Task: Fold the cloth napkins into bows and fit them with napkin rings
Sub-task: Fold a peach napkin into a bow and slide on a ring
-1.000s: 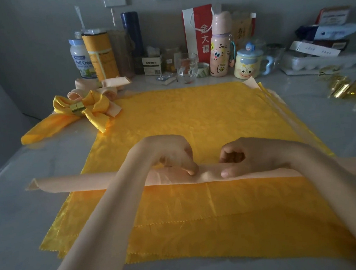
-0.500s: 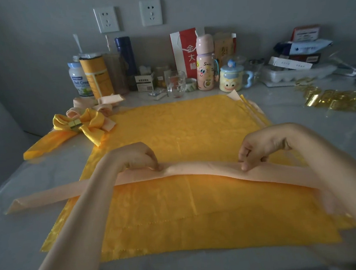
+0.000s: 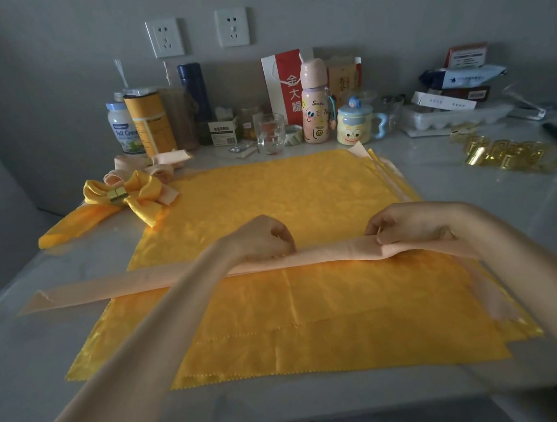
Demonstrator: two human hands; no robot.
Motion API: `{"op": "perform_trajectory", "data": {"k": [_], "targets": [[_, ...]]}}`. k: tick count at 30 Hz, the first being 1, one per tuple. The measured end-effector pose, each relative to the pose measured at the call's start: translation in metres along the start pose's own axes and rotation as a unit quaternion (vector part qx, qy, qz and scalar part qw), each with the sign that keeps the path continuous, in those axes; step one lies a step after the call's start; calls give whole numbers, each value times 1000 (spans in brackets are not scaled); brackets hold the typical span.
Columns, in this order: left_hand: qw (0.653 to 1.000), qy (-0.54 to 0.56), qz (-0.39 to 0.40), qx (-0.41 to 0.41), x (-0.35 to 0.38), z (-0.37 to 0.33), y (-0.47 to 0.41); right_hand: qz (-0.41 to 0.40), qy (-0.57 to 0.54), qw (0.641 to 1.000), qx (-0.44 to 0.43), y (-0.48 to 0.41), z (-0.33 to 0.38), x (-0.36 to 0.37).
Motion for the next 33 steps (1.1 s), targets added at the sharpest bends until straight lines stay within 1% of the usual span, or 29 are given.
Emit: {"op": "perform_trajectory", "data": {"k": [4,7,8,11,14,17,19,21,23,25,26,27,29,30,31,33], "targets": [[996,-69,-61,16,8,-8,-8,-22,-2,1000,4,2,1,-2],[998,-25,-53,23,17,-14,-12,-24,-23,999,11,2,-3,0],[998,-26,-52,21,19,-16,-13,-23,-29,999,15,2,-5,0],[994,-84,-66,9,26,-19,-16,-19,-46,999,17,3,-12,0],[990,-117,-80,3,31,-25,-17,0,-74,997,-10,7,-10,0],[988,-135,-69,6,34,-35,-16,23,-113,993,-19,13,-1,1],[991,-128,-42,2,34,-38,-14,28,-136,990,-19,17,8,2],[996,-88,3,-17,31,-36,-14,44,-179,983,-20,22,20,6],[997,-10,64,-40,25,-36,-12,58,-223,973,-22,27,34,13],[987,87,120,-65,21,-37,-10,60,-282,957,-37,31,51,21],[980,128,136,-73,21,-37,-9,58,-304,950,-48,33,59,27],[973,164,142,-74,21,-36,-9,56,-327,941,-61,34,66,33],[957,239,158,-47,22,-31,-8,52,-371,923,-91,31,79,47],[948,266,170,-28,22,-29,-7,48,-368,922,-106,29,85,53],[944,278,175,-16,20,-27,-5,41,-340,932,-121,26,89,58],[952,259,162,-13,15,-23,-1,60,-279,948,-142,23,93,61]]}}
Point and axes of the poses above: each hand's wrist, its own y-axis away from the middle knuckle, its own x-axis out of the palm, z = x × y, the point moved 3 cm from there along -y, towards the middle knuckle, and after that the axes turned 6 degrees about z, right-handed, at the moved point
